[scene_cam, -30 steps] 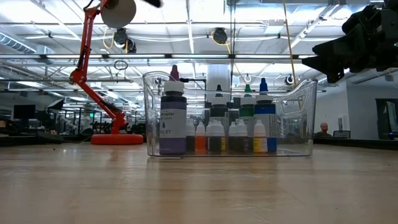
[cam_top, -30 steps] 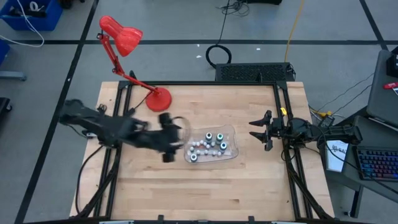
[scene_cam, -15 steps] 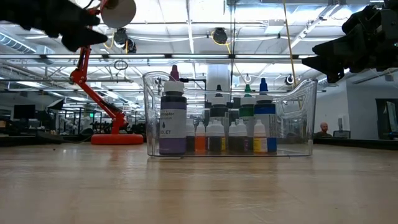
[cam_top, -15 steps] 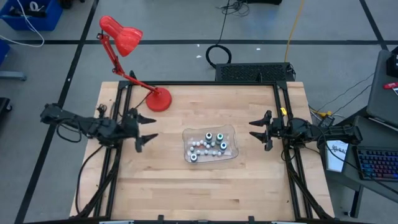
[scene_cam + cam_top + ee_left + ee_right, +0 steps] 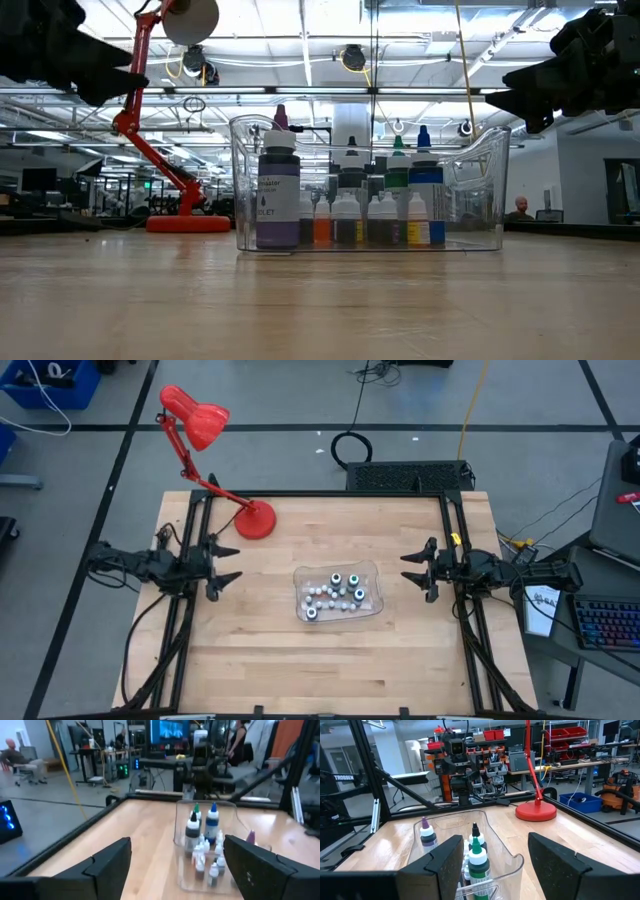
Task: Pick & Place food coloring
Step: Return to Home Position
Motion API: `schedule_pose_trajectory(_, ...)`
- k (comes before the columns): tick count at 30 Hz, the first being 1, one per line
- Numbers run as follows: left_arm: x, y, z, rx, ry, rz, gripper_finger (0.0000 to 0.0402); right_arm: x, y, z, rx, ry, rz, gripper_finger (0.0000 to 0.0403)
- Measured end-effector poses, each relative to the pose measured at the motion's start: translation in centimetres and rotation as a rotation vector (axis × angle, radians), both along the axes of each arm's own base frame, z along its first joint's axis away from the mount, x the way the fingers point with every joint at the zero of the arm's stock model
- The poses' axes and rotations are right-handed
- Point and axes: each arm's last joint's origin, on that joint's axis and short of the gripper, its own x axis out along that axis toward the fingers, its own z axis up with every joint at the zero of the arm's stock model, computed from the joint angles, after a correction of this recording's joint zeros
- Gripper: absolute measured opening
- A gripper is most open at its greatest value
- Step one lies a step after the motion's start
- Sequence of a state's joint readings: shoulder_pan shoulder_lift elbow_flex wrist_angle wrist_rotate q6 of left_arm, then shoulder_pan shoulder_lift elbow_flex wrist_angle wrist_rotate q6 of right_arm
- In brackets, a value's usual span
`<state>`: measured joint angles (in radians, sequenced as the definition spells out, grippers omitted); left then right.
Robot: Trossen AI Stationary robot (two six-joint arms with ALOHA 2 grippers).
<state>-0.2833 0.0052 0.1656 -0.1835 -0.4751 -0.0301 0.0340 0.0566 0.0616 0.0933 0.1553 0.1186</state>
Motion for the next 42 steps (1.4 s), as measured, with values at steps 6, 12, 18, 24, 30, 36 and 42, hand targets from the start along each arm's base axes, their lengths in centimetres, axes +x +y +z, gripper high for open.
schedule_pose_trajectory(6, 0.0, -0.1, 0.6, 0.013, -0.045, -0.088, 0.0313, 0.0, 0.0, 0.0, 0.0, 0.0, 0.0, 0.021)
schedule_pose_trajectory(12, 0.2, -0.2, 0.6, 0.04, -0.088, -0.163, 0.0306, 0.0, 0.0, 0.0, 0.0, 0.0, 0.0, 0.021)
schedule_pose_trajectory(18, 1.0, -0.1, -1.8, -0.005, -0.041, -0.152, 0.0315, 0.0, 0.0, 0.0, 0.0, 0.0, 0.0, 0.021)
schedule_pose_trajectory(24, 1.3, 0.1, -2.8, -0.02, -0.059, -0.153, 0.0317, 0.0, 0.0, 0.0, 0.0, 0.0, -0.001, 0.021)
schedule_pose_trajectory(30, 1.5, 0.6, -2.9, -0.015, -0.073, -0.091, 0.031, 0.0, 0.0, 0.0, 0.0, 0.0, 0.0, 0.021)
schedule_pose_trajectory(36, 1.5, 1.0, -3.0, 0.101, -0.051, -0.038, 0.0318, 0.0, 0.0, 0.0, 0.0, 0.0, 0.0, 0.021)
schedule_pose_trajectory(42, 1.5, 1.1, -2.9, 0.141, -0.058, -0.029, 0.0315, 0.0, 0.0, 0.0, 0.0, 0.0, 0.0, 0.021)
